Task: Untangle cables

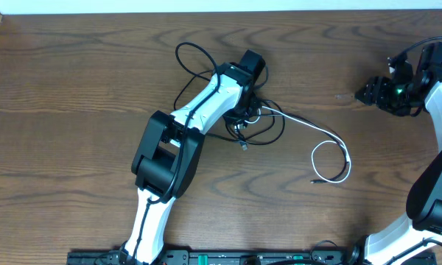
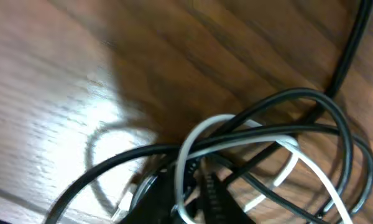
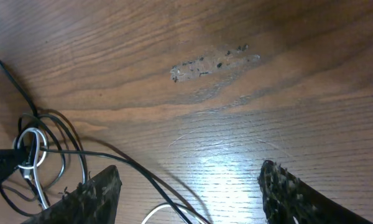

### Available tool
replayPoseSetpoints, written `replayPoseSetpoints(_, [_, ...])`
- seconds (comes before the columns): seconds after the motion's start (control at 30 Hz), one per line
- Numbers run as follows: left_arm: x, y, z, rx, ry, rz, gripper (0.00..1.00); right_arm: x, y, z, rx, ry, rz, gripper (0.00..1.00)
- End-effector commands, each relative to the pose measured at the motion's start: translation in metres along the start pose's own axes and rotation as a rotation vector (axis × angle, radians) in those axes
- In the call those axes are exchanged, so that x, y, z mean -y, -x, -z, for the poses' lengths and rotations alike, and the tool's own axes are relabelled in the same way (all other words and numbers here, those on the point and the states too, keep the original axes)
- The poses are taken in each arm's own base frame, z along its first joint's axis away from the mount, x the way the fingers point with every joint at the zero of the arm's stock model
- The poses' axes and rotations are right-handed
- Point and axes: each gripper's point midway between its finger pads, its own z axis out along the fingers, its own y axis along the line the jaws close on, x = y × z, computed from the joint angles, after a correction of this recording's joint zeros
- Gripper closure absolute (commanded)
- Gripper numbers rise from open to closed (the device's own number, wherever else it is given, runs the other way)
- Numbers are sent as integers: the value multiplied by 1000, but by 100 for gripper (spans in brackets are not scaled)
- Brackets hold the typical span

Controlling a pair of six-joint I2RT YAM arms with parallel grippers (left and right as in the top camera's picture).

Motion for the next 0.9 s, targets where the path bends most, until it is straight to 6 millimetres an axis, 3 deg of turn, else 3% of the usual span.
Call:
replayPoseSetpoints(0.0, [-14,6,-9,42,63,-26,92,-4,6,1,10,5,7,31])
replayPoseSetpoints(0.13, [-10,7,-3,35,47,-187,93,-4,6,1,11,5,7,31])
replayPoseSetpoints(0.2, [-3,7,12,39,3,-277,92,-4,6,1,11,5,7,31])
replayPoseSetpoints(0.27, [10,7,36,56,-66,-376,93,-4,6,1,9,5,6,31])
replayPoseSetpoints(0.37, [34,7,88,140,-200,-581,93,-16,4,2,2,75,12,29])
replayPoseSetpoints(0.43, [43,6,119,196,-261,-664,93,-33,0,4,-8,174,75,30])
replayPoseSetpoints(0.47, [49,4,148,244,-316,-710,93,-49,-2,8,-6,266,127,13])
replayPoseSetpoints(0.5, [50,3,156,257,-332,-721,93,-55,-2,10,-2,291,134,6])
replayPoseSetpoints(0.53, [54,-3,184,290,-395,-752,93,-67,-1,17,13,336,159,1])
replayPoseSetpoints(0.73, [72,-26,246,340,-611,-855,93,-116,10,65,166,404,355,1])
replayPoseSetpoints(0.87, [94,-46,296,347,-874,-932,92,-168,12,112,314,441,533,1])
